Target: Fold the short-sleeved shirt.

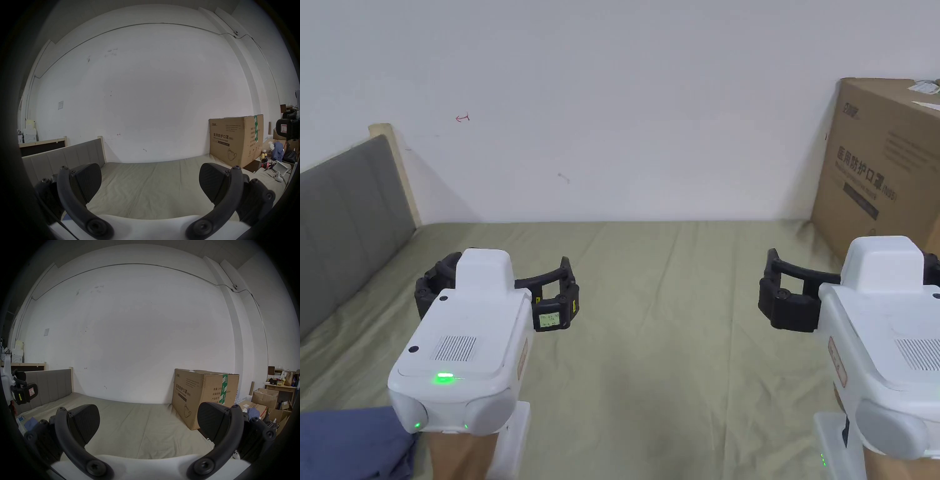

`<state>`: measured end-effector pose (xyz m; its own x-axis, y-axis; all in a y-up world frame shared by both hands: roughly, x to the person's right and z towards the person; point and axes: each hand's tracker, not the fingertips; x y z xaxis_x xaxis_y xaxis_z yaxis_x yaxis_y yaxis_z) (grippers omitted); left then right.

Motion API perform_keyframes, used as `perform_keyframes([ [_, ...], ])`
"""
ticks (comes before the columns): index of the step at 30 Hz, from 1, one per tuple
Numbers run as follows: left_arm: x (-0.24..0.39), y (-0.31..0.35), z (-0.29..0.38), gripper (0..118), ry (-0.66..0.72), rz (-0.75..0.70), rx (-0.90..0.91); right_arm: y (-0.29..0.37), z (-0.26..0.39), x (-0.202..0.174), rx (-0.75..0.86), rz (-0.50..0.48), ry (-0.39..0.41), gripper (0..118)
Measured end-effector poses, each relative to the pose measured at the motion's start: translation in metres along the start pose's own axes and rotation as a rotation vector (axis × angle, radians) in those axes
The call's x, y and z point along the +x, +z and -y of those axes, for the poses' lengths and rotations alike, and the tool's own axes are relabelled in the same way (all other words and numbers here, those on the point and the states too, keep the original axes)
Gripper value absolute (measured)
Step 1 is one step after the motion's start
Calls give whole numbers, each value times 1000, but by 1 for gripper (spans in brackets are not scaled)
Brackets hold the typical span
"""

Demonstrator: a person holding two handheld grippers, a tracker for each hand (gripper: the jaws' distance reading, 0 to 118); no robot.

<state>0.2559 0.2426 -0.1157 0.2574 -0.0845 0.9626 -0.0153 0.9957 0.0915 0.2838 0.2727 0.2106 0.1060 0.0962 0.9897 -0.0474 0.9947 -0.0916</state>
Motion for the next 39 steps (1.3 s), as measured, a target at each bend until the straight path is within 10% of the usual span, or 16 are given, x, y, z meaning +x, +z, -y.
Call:
perform_keyframes([
  [39,-4,1,0,118,-6,-16,21,-1,0,-6,-5,-20,7,118],
])
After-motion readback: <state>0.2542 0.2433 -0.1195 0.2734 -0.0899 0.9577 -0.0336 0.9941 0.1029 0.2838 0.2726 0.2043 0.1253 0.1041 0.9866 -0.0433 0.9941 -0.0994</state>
